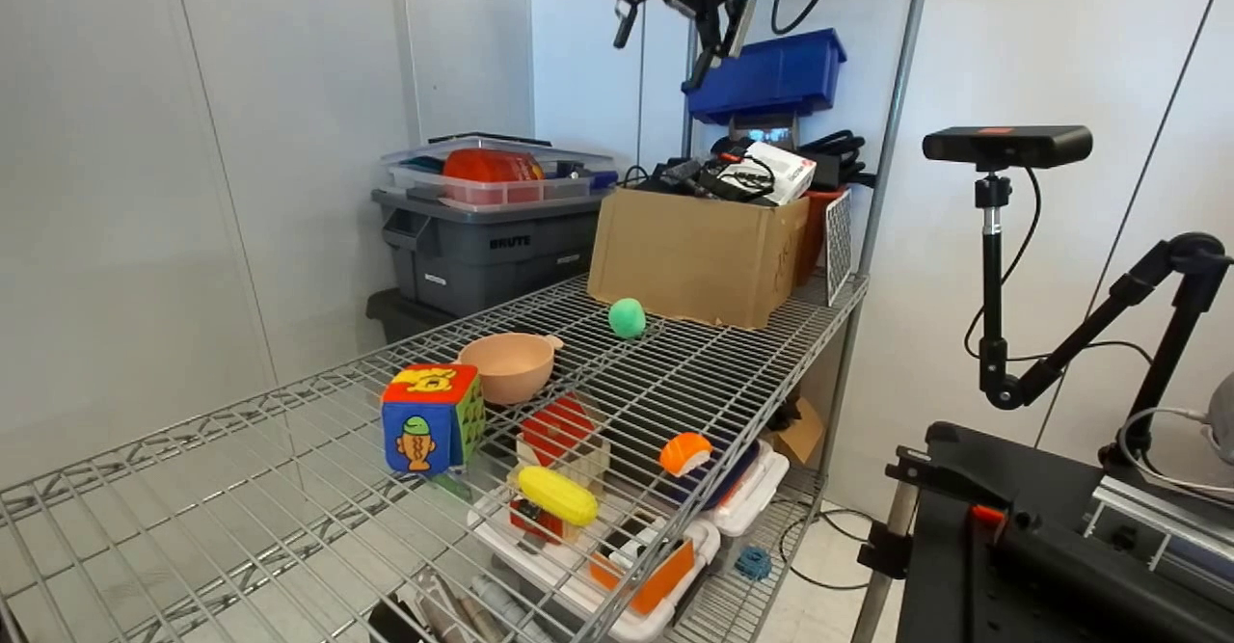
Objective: Move the green plushie to the left
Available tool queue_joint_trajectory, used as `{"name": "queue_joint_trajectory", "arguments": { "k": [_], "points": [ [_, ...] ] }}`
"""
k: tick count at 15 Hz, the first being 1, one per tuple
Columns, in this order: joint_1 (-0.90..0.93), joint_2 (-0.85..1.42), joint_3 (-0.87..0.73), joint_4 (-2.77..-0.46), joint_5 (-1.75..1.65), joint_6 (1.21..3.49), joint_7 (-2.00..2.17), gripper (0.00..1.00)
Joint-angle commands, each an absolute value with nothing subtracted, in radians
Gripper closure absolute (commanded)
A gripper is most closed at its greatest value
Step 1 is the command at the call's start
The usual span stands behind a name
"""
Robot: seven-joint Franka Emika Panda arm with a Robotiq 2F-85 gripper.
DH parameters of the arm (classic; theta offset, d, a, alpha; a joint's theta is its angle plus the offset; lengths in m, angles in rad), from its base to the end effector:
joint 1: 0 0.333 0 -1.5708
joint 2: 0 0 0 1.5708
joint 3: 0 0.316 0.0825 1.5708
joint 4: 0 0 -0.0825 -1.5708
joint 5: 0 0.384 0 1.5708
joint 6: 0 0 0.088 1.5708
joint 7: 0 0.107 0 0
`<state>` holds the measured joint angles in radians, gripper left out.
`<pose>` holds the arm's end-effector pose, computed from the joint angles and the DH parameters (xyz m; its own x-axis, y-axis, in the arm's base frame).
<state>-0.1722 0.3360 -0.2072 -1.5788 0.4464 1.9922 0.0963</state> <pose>0.6365 -0.2076 0.4605 0.8062 -0.5912 0.0246 -0.5472 -0.7607 -0.3493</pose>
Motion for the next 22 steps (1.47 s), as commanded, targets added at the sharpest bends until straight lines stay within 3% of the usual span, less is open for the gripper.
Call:
{"name": "queue_joint_trajectory", "arguments": {
  "k": [1,13,22],
  "points": [
    [-0.252,0.57,-0.187,-1.33,0.494,2.021,0.227,0.0],
    [-0.356,1.176,-0.237,-0.78,0.424,2.019,0.62,0.0],
    [-0.354,1.426,-0.251,-0.499,0.377,1.908,0.82,0.0]
  ]
}}
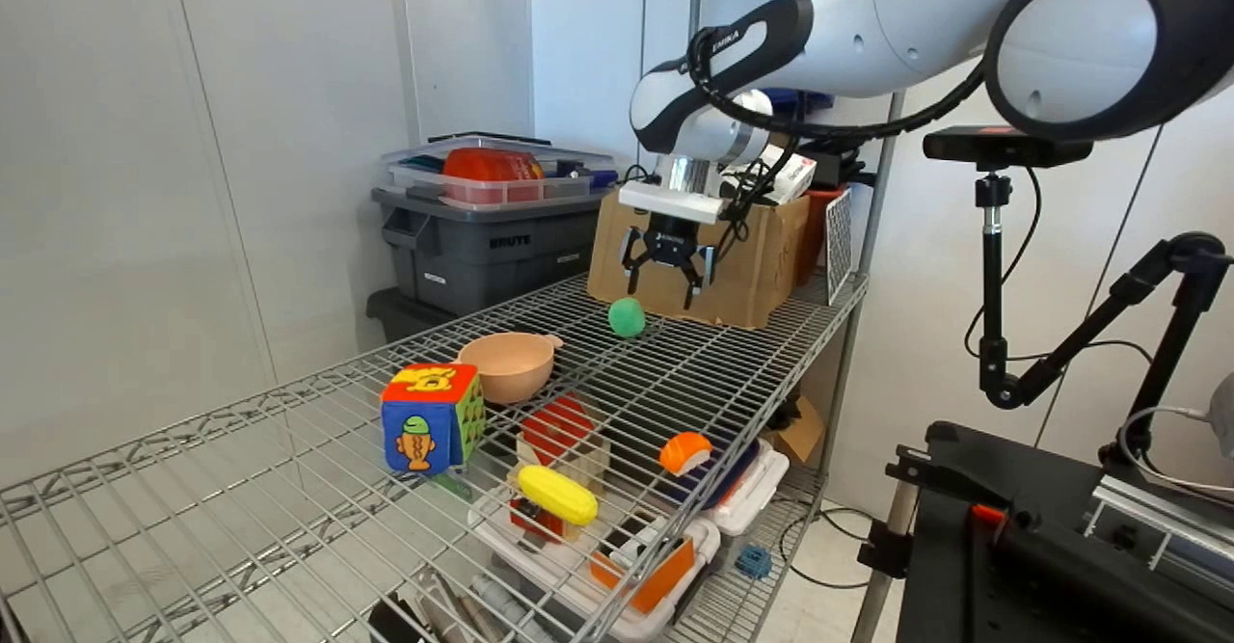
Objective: Move the green plushie to the left
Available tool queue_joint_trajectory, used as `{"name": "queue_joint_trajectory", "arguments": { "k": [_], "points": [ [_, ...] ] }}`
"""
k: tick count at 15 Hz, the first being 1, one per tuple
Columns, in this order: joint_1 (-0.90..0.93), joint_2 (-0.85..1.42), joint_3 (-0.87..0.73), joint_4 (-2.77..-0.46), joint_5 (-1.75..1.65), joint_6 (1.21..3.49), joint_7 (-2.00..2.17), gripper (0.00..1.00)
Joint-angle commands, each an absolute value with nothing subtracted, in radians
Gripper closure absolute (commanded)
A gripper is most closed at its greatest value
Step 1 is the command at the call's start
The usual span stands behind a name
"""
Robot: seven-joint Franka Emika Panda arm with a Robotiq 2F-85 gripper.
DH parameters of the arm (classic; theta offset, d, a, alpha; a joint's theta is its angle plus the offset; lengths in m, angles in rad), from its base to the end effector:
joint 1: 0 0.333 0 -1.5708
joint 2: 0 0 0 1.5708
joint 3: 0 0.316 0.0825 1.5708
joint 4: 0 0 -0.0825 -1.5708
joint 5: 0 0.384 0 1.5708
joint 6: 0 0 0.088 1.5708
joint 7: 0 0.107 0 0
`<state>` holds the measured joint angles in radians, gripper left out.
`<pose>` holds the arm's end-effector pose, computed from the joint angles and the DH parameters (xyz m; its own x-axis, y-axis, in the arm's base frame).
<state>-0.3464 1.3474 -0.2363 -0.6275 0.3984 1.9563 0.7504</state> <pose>0.7313 -0.3276 0.1475 0.2688 -0.9582 -0.0978 -0.9608 -0.2596 -0.0972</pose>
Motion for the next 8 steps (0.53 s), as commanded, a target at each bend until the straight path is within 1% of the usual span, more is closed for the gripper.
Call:
{"name": "queue_joint_trajectory", "arguments": {
  "k": [1,8],
  "points": [
    [-0.368,1.416,-0.198,-0.522,0.31,1.928,0.846,0.0],
    [-0.362,1.488,-0.202,-0.414,0.164,1.949,0.928,0.0]
  ]
}}
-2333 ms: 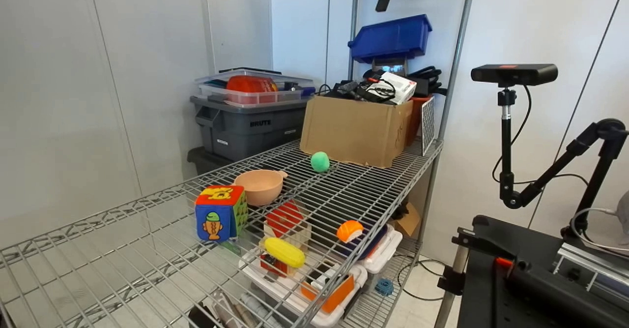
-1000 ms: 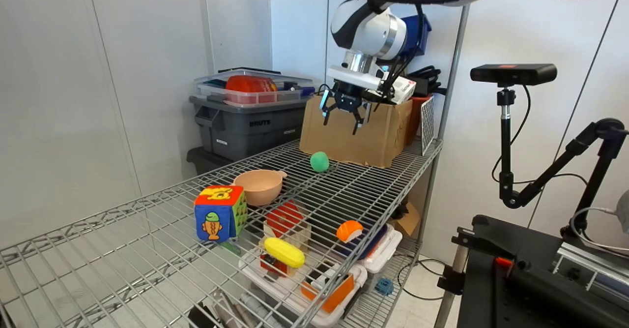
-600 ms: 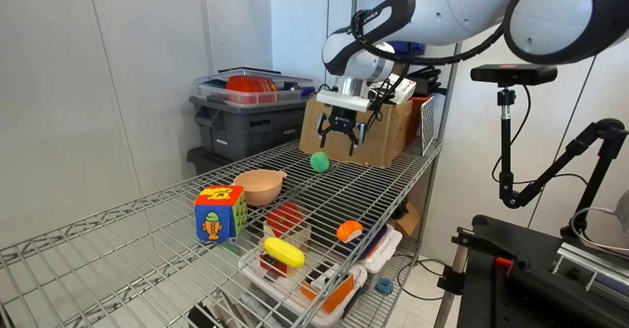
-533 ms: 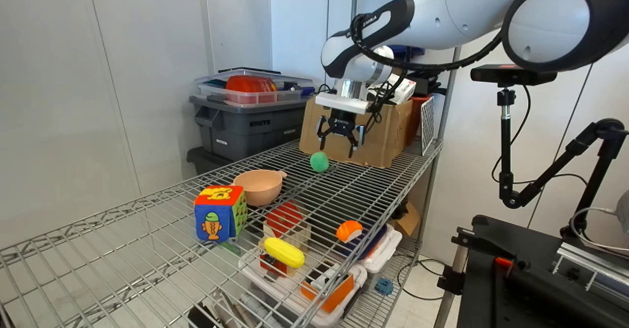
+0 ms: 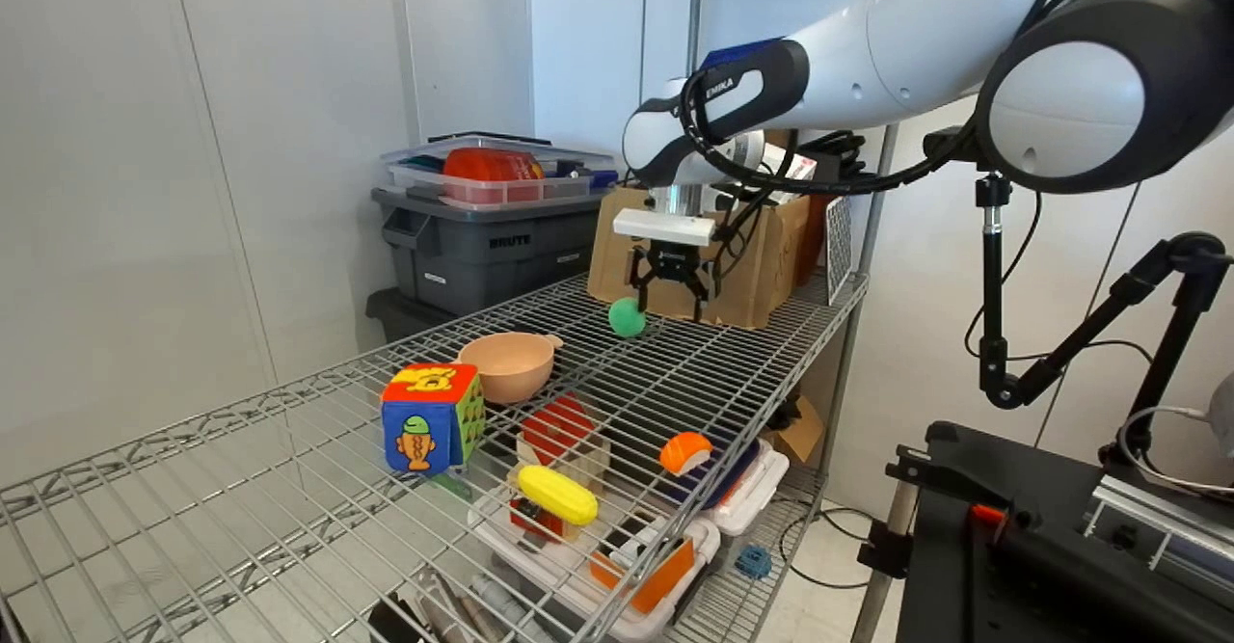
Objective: Move the green plushie to the left
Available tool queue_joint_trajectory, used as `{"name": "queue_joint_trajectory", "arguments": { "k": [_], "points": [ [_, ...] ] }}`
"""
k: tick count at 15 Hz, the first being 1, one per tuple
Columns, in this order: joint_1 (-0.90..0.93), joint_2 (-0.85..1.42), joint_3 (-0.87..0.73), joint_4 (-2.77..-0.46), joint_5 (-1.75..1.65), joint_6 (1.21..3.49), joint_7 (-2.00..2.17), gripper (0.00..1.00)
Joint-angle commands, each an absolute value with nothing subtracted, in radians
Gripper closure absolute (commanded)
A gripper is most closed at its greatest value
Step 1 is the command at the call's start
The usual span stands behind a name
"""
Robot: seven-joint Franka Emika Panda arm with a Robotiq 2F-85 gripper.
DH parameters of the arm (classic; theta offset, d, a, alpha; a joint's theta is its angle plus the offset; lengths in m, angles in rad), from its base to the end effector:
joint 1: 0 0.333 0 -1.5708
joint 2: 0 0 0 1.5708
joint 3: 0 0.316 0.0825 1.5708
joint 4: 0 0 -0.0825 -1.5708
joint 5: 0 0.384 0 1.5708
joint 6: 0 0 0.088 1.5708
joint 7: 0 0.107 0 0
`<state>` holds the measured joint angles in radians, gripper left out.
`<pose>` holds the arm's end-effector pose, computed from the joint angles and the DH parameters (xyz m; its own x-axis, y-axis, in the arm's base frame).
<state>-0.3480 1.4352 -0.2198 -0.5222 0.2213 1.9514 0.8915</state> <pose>0.7316 -0.3243 0.1240 0.2172 -0.9760 0.0136 -0.9761 -0.2172 0.0023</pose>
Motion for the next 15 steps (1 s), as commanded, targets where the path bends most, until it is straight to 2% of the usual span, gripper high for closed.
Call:
{"name": "queue_joint_trajectory", "arguments": {
  "k": [1,3,5,8,15],
  "points": [
    [-0.363,1.49,-0.197,-0.397,0.154,1.953,0.925,0.0],
    [-0.365,1.495,-0.185,-0.368,0.141,1.959,0.916,0.0],
    [-0.352,1.439,-0.172,-0.458,0.137,2.027,0.906,0.0],
    [-0.347,1.438,-0.164,-0.465,0.129,2.068,0.918,0.0],
    [-0.345,1.458,-0.149,-0.448,0.13,2.077,0.936,0.0]
  ]
}}
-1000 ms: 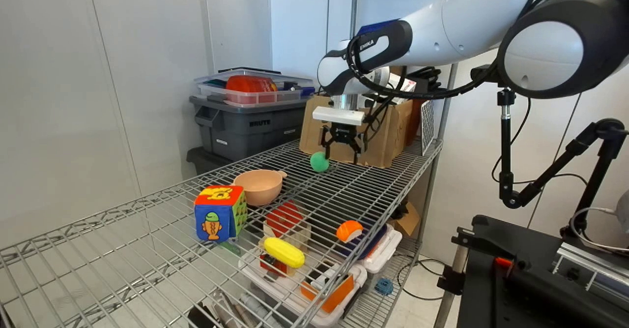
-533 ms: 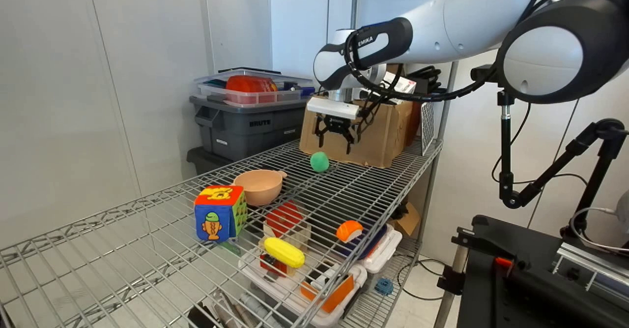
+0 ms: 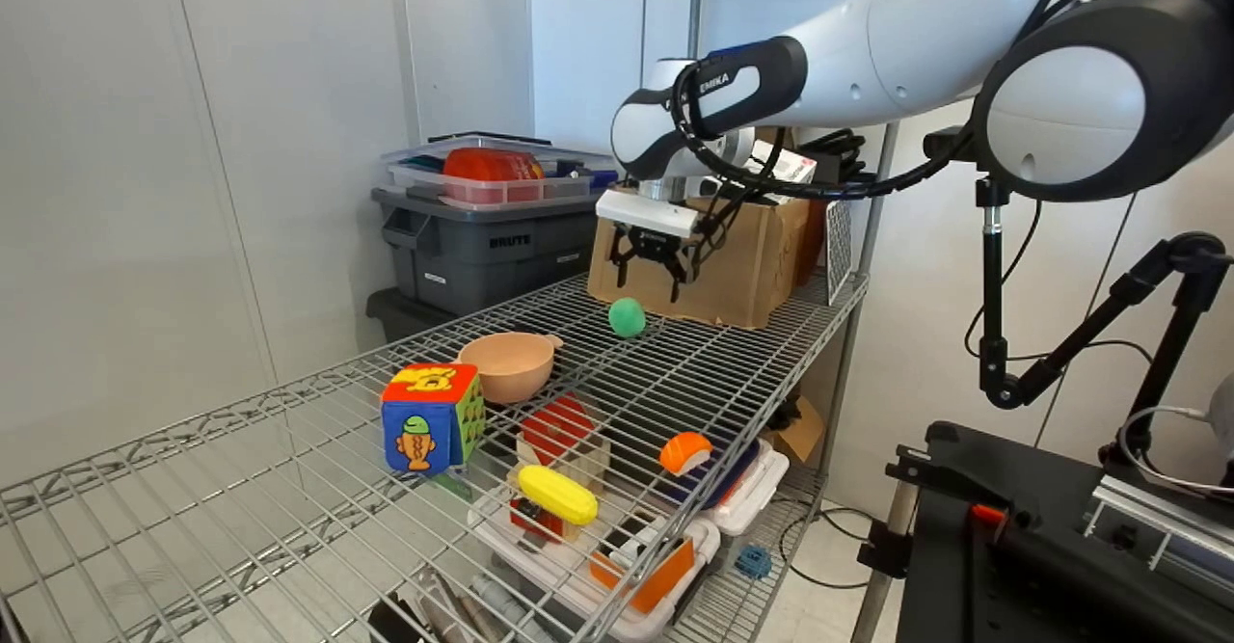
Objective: Move the green plushie to the left
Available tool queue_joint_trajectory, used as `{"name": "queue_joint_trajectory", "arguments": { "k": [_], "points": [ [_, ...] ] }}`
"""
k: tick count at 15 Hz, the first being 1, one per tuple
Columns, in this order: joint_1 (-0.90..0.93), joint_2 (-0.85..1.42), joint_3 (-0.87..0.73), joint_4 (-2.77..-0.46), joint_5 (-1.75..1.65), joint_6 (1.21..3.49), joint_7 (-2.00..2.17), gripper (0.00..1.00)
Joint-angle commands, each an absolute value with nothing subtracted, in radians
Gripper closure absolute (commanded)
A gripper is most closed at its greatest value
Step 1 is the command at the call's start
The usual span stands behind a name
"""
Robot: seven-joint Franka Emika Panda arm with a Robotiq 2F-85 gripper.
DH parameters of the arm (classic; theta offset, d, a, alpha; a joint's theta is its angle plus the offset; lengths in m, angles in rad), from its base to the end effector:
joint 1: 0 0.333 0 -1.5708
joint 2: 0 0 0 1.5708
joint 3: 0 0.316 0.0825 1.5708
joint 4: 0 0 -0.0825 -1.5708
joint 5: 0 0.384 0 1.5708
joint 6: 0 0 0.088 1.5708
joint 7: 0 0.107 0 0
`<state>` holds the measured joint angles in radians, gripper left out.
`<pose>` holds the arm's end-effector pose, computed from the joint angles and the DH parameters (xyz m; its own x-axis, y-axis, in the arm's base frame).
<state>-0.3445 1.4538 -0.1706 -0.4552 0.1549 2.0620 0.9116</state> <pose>0.7549 -0.3129 0.1493 0.2351 -0.9651 0.1155 -0.9624 -0.2478 -0.1115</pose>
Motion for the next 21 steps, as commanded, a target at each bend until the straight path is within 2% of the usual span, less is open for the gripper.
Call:
{"name": "queue_joint_trajectory", "arguments": {
  "k": [1,6,12,13,14,21],
  "points": [
    [-0.343,1.459,-0.15,-0.446,0.128,2.081,0.938,0.0],
    [-0.321,1.473,-0.179,-0.439,0.084,2.157,0.976,0.0],
    [-0.306,1.472,-0.163,-0.447,0.079,2.126,1.018,0.0],
    [-0.304,1.478,-0.163,-0.436,0.078,2.115,1.024,0.25],
    [-0.302,1.486,-0.163,-0.425,0.078,2.106,1.029,0.26],
    [-0.288,1.495,-0.165,-0.422,0.073,2.062,1.059,0.8]
  ]
}}
